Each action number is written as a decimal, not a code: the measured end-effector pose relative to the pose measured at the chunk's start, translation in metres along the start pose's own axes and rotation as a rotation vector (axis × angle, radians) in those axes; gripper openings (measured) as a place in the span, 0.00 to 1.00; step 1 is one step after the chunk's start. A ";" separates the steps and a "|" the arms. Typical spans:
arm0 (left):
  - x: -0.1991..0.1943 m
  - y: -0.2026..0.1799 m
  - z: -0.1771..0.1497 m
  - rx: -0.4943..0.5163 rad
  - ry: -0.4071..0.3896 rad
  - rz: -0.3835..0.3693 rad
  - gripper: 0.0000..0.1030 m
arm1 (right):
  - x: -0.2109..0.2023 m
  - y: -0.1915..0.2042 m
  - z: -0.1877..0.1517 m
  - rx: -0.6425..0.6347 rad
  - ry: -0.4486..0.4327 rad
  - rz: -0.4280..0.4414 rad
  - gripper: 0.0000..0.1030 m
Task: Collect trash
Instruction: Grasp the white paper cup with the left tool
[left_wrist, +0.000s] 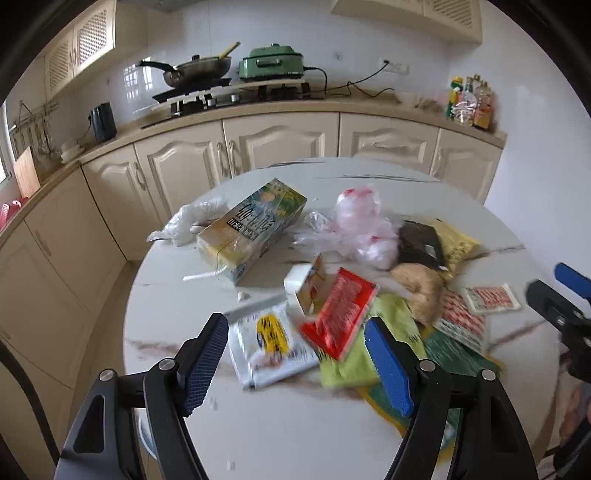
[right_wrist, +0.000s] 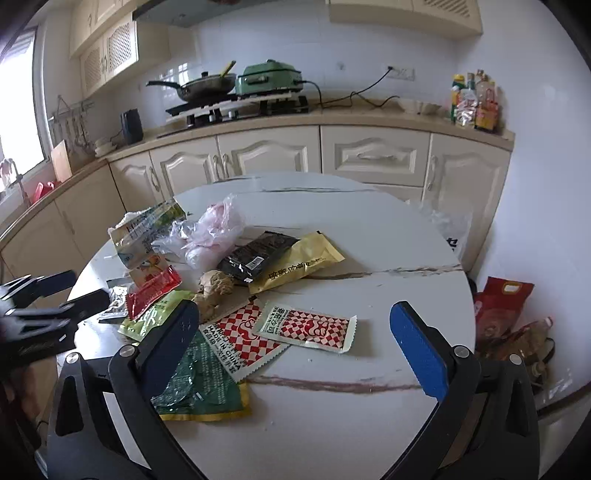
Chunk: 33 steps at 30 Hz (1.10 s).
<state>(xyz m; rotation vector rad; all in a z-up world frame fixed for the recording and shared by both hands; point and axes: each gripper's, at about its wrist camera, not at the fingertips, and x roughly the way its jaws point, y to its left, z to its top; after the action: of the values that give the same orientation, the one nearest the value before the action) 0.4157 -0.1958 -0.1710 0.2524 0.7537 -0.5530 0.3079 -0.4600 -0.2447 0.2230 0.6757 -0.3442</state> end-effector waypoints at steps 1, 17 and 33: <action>0.014 0.000 0.005 -0.001 0.011 -0.005 0.69 | 0.004 -0.001 0.002 0.000 0.002 0.003 1.00; 0.131 0.003 0.043 -0.041 0.085 -0.091 0.24 | 0.052 0.000 0.020 -0.004 0.058 0.017 1.00; 0.055 0.011 0.024 -0.065 -0.077 -0.099 0.18 | 0.078 0.053 0.016 -0.077 0.160 0.113 0.82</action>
<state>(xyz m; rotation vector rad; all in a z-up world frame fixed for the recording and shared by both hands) 0.4687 -0.2179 -0.1925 0.1334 0.7108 -0.6273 0.3940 -0.4351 -0.2782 0.2157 0.8293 -0.1929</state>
